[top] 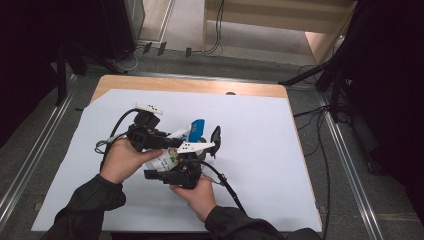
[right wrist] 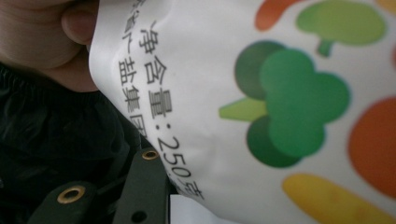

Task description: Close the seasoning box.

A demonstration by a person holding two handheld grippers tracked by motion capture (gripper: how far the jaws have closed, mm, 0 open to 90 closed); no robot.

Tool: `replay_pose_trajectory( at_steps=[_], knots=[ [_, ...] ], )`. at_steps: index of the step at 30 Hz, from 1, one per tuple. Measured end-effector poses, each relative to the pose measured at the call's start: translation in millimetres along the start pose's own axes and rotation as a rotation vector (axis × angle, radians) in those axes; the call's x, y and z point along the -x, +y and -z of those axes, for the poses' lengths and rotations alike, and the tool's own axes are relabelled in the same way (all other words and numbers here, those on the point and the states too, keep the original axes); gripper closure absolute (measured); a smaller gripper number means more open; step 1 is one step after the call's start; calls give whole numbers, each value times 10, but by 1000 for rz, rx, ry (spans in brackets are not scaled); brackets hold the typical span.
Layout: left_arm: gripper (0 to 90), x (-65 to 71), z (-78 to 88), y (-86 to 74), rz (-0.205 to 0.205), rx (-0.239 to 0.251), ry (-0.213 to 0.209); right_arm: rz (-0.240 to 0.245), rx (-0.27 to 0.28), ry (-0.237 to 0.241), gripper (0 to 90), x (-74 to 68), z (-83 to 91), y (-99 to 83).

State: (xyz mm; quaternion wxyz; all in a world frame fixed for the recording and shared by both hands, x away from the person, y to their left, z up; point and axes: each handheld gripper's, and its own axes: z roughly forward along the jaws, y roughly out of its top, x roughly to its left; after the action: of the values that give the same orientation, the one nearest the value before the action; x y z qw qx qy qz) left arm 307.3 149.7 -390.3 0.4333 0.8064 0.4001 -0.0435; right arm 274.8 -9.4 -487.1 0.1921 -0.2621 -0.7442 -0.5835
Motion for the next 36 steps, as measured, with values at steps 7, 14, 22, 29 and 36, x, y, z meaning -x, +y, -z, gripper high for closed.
replay_pose_trajectory(
  at_steps=[7,14,22,29,36],
  knots=[
    [769,3,-4,2,15,0,17,4,-7,-9,665,-9,-9,7],
    [811,22,17,9,2,-1,38,11,-6,-1,666,-12,-15,15],
    [886,55,39,9,-19,-2,69,5,-11,8,668,-19,-20,14],
    [888,55,50,11,-15,3,71,6,-11,9,669,-18,-23,11],
    [895,30,57,8,9,7,66,23,-16,-12,656,-19,-25,5]
  ],
)
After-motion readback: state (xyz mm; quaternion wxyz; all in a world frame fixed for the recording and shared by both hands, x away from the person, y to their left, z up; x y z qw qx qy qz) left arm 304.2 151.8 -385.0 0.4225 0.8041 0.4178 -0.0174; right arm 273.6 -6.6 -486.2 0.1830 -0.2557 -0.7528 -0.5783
